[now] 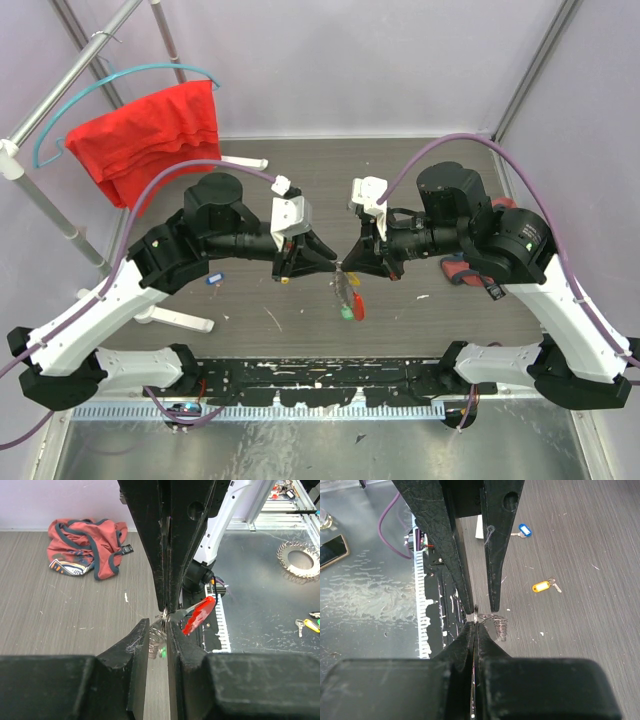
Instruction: Put the keys on the keyring
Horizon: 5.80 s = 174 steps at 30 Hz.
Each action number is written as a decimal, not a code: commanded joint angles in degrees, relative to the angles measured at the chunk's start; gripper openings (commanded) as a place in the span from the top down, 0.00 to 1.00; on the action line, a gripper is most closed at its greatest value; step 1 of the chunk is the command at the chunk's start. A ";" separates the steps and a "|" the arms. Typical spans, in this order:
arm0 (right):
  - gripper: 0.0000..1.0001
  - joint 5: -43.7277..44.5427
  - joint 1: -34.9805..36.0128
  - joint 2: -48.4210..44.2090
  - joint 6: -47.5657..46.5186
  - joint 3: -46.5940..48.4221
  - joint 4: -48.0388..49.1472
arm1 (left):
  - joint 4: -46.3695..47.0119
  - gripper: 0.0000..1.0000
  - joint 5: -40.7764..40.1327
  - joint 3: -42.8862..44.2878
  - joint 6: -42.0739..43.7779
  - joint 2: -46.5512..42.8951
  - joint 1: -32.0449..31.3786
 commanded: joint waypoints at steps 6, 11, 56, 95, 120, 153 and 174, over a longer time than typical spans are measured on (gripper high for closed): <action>0.99 -1.82 0.02 0.03 -0.39 0.06 2.71 | 0.45 0.76 0.08 2.60 0.44 0.69 -0.63; 0.99 -1.73 0.03 -0.12 -0.40 -0.16 3.14 | 0.48 0.91 0.14 2.74 0.40 0.84 -0.72; 0.79 11.73 -1.36 -16.80 26.47 -23.54 42.20 | 44.79 1.00 6.12 -20.14 -27.86 -14.18 8.50; 0.84 5.46 -1.02 -18.00 21.04 -24.62 41.60 | 50.36 1.00 5.67 -18.95 -30.81 -9.56 8.51; 0.50 7.49 -1.02 -10.77 14.25 -19.65 29.72 | 30.37 1.00 -6.62 -13.61 -21.25 -12.03 8.47; 0.99 12.89 -1.04 -8.49 14.41 -14.73 28.31 | 16.69 1.00 -14.18 -9.37 -12.91 -10.64 8.48; 0.99 19.36 -1.02 -6.19 12.43 -11.82 25.78 | 7.21 1.00 -18.40 -4.02 -8.44 -6.05 8.33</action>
